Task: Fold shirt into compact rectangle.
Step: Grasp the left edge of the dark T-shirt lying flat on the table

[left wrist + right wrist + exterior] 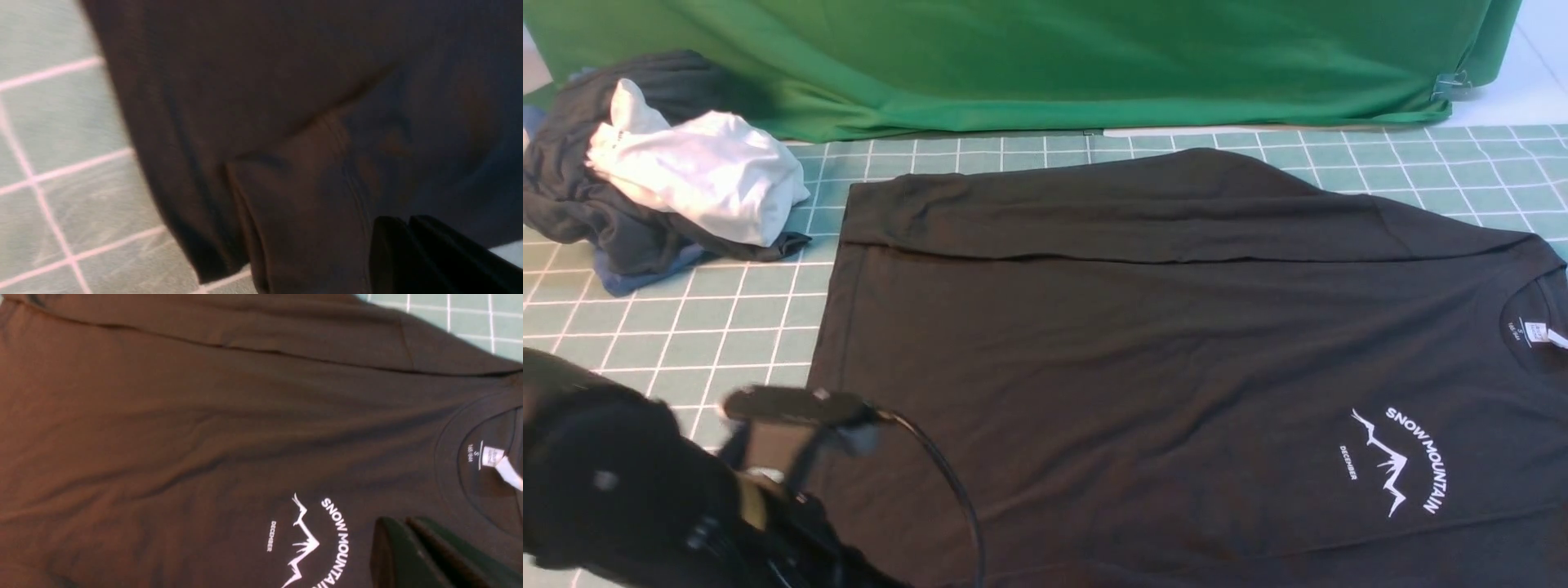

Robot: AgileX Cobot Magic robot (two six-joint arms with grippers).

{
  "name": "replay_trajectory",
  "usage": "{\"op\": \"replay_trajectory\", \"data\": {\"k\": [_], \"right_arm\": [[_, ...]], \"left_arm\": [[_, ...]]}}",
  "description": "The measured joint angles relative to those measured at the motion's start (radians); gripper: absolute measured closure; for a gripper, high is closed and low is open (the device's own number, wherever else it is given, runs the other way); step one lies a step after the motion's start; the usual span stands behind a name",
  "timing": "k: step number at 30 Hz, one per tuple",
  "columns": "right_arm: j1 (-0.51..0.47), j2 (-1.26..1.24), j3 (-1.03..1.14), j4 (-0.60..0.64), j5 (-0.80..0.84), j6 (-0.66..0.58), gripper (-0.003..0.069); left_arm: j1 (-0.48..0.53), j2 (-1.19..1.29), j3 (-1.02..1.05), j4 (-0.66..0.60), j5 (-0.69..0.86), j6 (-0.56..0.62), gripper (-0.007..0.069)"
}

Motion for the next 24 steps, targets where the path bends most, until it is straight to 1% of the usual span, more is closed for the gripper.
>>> {"op": "replay_trajectory", "data": {"k": [2,5,6,8,9,11,13,18,21,24], "right_arm": [[0.0,0.0,0.0,0.0,0.0,-0.005,0.0633],[0.0,0.0,0.0,0.0,0.0,-0.01,0.0629],[0.0,0.0,0.0,0.0,0.0,-0.01,0.0629],[0.0,0.0,0.0,0.0,0.001,-0.015,0.0625],[0.0,0.0,0.0,0.0,0.001,-0.016,0.0624],[0.0,0.0,0.0,0.005,0.002,-0.017,0.0622],[0.0,0.0,0.0,0.016,0.002,-0.017,0.062],[0.0,0.0,0.0,0.027,0.002,-0.017,0.0617],[0.0,0.0,0.0,0.028,0.002,-0.017,0.0613],[0.0,0.0,0.0,0.028,0.002,-0.017,0.061]], "left_arm": [[-0.015,0.039,0.0,0.021,0.0,-0.008,0.0617],[-0.019,0.076,0.0,0.079,0.0,-0.02,0.0586],[-0.019,0.078,0.0,0.079,-0.001,-0.023,0.0582],[-0.019,0.107,0.0,0.137,-0.027,-0.04,0.0518],[-0.019,0.121,0.0,0.159,-0.053,-0.041,0.0473],[-0.019,0.141,0.0,0.169,-0.075,-0.042,0.0421],[-0.019,0.17,0.0,0.175,-0.097,-0.043,0.0335],[-0.019,0.235,0.0,0.194,-0.126,-0.046,0.0181],[-0.019,0.263,0.0,0.194,-0.15,-0.047,0.0132],[-0.019,0.281,0.0,0.195,-0.166,-0.049,0.0126]]}}
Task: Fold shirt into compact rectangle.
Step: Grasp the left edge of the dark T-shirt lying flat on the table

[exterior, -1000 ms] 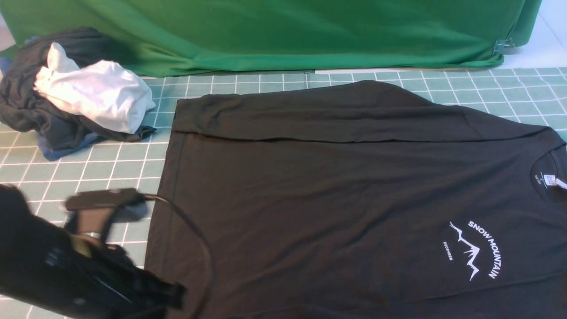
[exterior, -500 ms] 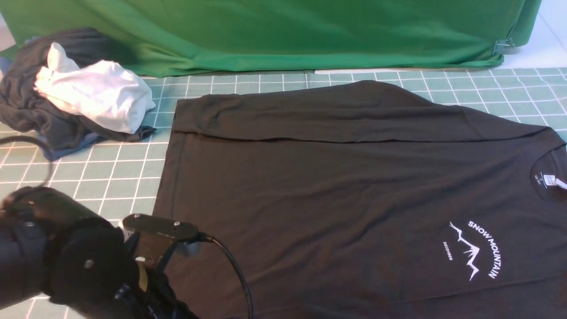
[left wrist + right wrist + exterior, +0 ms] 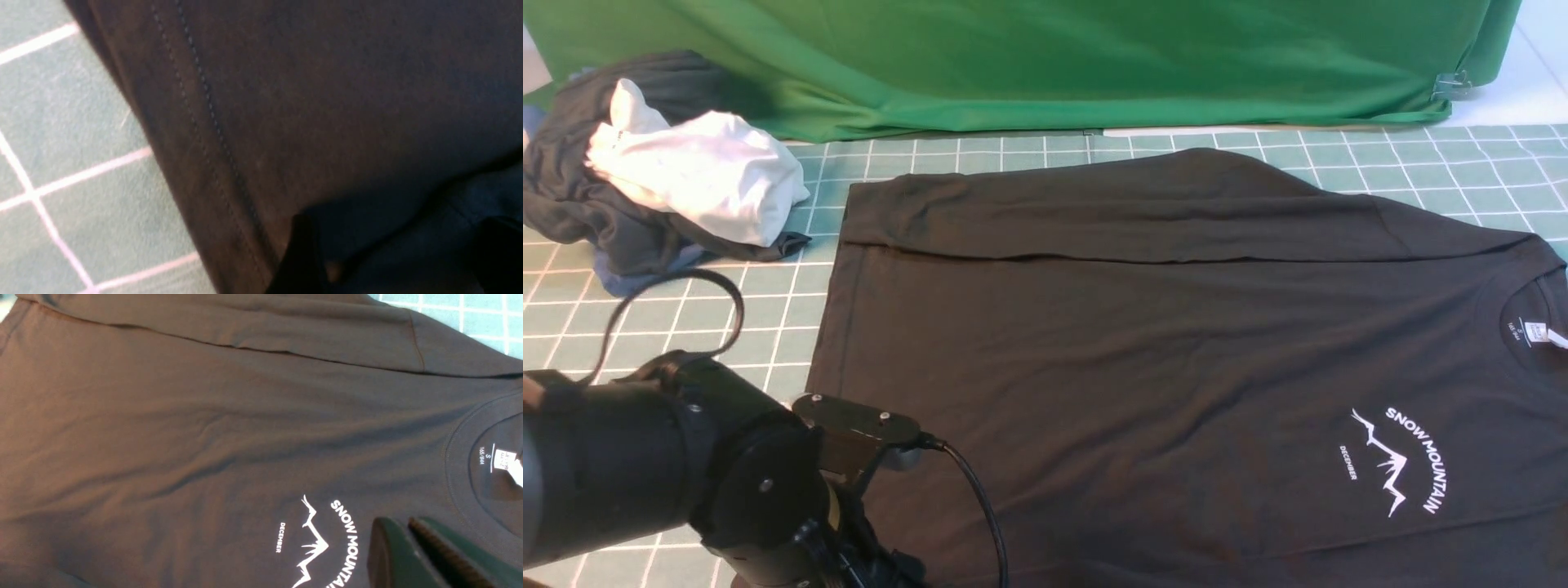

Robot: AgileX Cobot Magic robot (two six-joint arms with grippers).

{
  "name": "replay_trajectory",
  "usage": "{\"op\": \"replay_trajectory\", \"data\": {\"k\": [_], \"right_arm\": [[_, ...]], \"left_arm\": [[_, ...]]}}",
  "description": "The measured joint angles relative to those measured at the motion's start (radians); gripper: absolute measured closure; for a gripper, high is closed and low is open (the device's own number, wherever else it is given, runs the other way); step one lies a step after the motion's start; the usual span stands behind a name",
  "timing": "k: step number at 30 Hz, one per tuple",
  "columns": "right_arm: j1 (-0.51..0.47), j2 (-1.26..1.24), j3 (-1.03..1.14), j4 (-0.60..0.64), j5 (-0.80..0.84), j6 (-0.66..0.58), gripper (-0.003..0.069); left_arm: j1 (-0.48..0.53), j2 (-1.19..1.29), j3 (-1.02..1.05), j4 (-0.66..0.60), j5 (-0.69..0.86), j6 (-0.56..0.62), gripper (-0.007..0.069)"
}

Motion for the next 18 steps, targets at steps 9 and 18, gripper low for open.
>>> {"op": "replay_trajectory", "data": {"k": [9,18], "right_arm": [[0.0,0.0,0.0,0.003,0.0,0.0,0.0601],[0.0,0.0,0.0,0.015,0.001,0.0,0.0592]], "left_arm": [[0.0,0.013,-0.004,-0.057,0.04,-0.006,0.0437],[0.0,-0.097,-0.024,-0.134,0.154,0.039,0.061]]}}
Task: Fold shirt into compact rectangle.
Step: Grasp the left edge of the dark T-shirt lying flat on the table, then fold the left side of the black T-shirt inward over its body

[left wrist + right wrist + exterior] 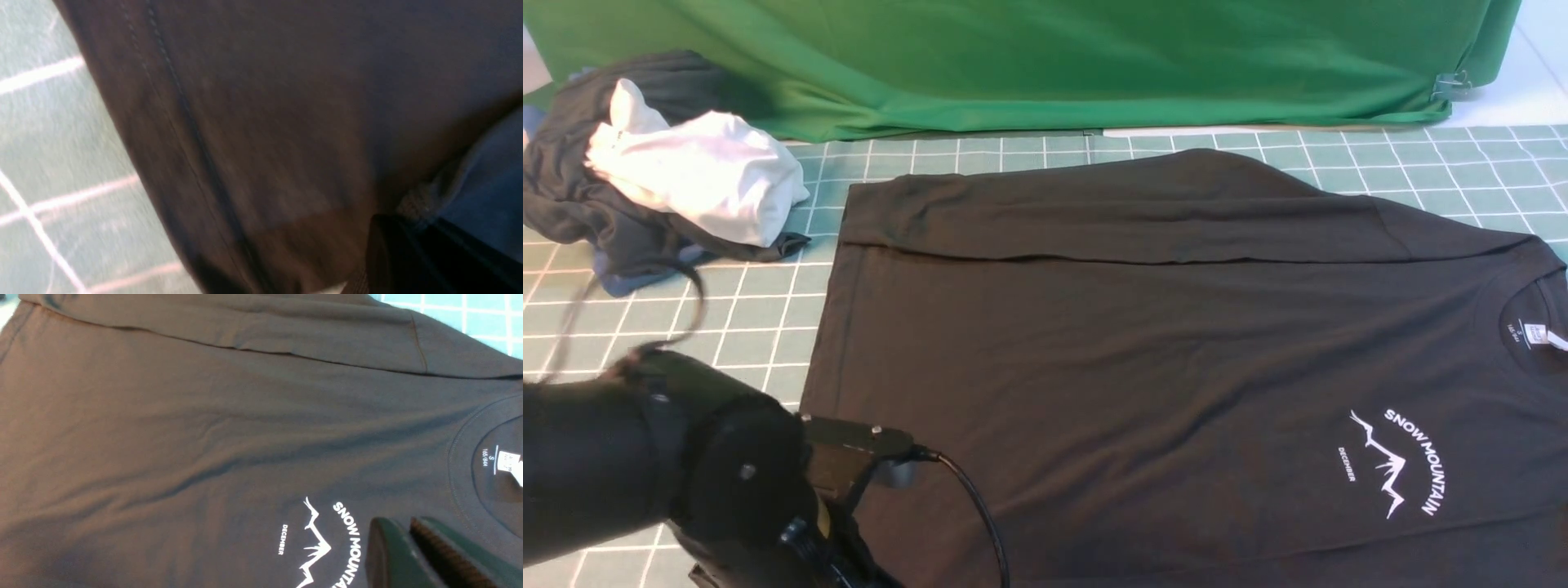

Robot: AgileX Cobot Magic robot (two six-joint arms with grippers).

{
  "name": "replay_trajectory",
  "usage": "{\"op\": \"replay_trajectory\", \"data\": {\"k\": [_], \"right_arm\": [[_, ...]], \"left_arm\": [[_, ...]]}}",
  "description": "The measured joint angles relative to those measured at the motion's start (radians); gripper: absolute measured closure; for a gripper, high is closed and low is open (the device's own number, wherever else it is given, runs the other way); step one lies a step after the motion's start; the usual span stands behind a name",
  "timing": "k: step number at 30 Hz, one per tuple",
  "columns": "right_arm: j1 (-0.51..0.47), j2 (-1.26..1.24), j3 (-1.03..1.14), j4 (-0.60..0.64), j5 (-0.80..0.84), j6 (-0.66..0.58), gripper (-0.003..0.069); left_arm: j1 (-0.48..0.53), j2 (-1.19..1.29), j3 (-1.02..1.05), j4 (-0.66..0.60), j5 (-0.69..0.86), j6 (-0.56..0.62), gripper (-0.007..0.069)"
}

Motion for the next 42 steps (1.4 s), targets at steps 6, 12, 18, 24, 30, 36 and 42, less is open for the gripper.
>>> {"op": "replay_trajectory", "data": {"k": [6,12,18,24,30,36,42], "right_arm": [[0.0,0.0,0.0,0.005,-0.001,-0.002,0.0588],[0.0,0.0,0.0,0.006,-0.01,-0.002,0.0587],[0.0,0.0,0.0,0.007,-0.011,-0.002,0.0582],[0.0,0.0,0.0,0.007,-0.011,-0.002,0.058],[0.0,0.0,0.0,0.007,-0.011,-0.002,0.0578],[0.0,0.0,0.0,0.007,-0.013,-0.002,0.0572],[0.0,0.0,0.0,0.007,-0.016,-0.002,0.0568]], "left_arm": [[0.001,-0.116,-0.147,0.053,0.097,0.0,0.061],[0.094,-0.078,-0.366,0.173,0.135,0.003,0.061],[0.21,0.059,-0.555,0.188,0.124,0.081,0.061],[0.293,0.246,-0.708,0.222,0.115,0.104,0.061],[0.319,0.403,-0.8,0.238,0.1,0.129,0.061],[0.319,0.483,-0.805,0.229,0.104,0.178,0.0596],[0.319,0.502,-0.805,0.321,0.047,0.155,0.0426]]}}
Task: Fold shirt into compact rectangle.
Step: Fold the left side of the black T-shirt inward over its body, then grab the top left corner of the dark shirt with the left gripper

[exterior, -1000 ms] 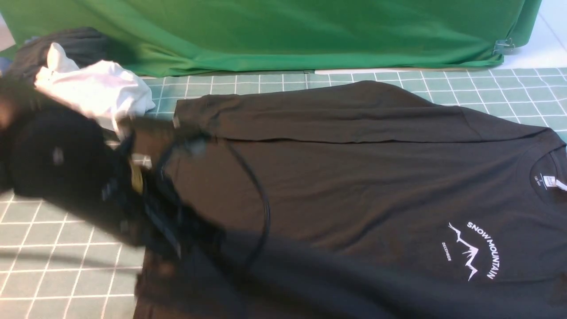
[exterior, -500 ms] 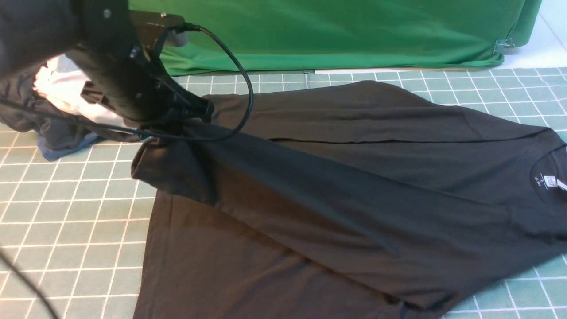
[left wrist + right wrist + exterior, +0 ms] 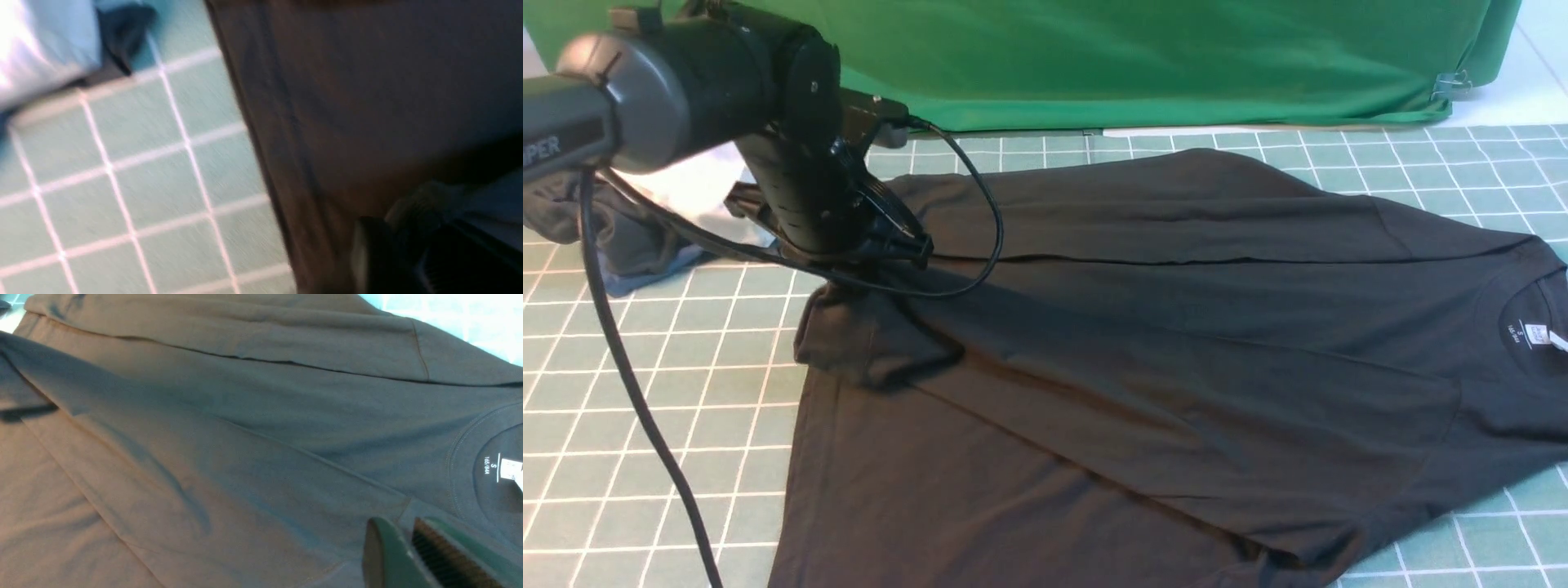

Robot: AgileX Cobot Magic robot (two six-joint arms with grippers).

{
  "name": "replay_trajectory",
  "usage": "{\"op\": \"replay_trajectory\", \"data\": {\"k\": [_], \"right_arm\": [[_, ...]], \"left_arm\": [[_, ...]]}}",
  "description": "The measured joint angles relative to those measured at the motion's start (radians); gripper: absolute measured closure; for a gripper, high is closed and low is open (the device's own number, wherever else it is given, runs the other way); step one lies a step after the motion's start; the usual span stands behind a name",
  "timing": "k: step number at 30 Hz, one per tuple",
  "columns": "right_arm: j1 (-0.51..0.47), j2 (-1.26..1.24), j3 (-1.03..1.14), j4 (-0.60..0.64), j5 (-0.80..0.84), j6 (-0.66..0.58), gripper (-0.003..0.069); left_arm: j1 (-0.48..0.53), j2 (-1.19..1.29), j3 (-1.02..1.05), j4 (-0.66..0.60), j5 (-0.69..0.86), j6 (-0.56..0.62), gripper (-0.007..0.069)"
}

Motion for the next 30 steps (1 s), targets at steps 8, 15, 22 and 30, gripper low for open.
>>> {"op": "replay_trajectory", "data": {"k": [8,15,22,30], "right_arm": [[0.0,0.0,0.0,0.0,0.0,0.0,0.0567],[0.0,0.0,0.0,0.0,0.0,0.0,0.0566],[0.0,0.0,0.0,0.0,0.0,0.0,0.0566],[0.0,0.0,0.0,0.0,0.0,0.0,0.0562]], "left_arm": [[0.0,0.002,0.0,0.058,-0.157,-0.03,0.0193],[0.013,0.039,-0.011,0.1,-0.361,-0.176,0.0179],[0.089,0.161,-0.133,-0.005,-0.329,-0.213,0.02],[0.161,0.316,-0.303,-0.119,-0.211,-0.206,0.02]]}}
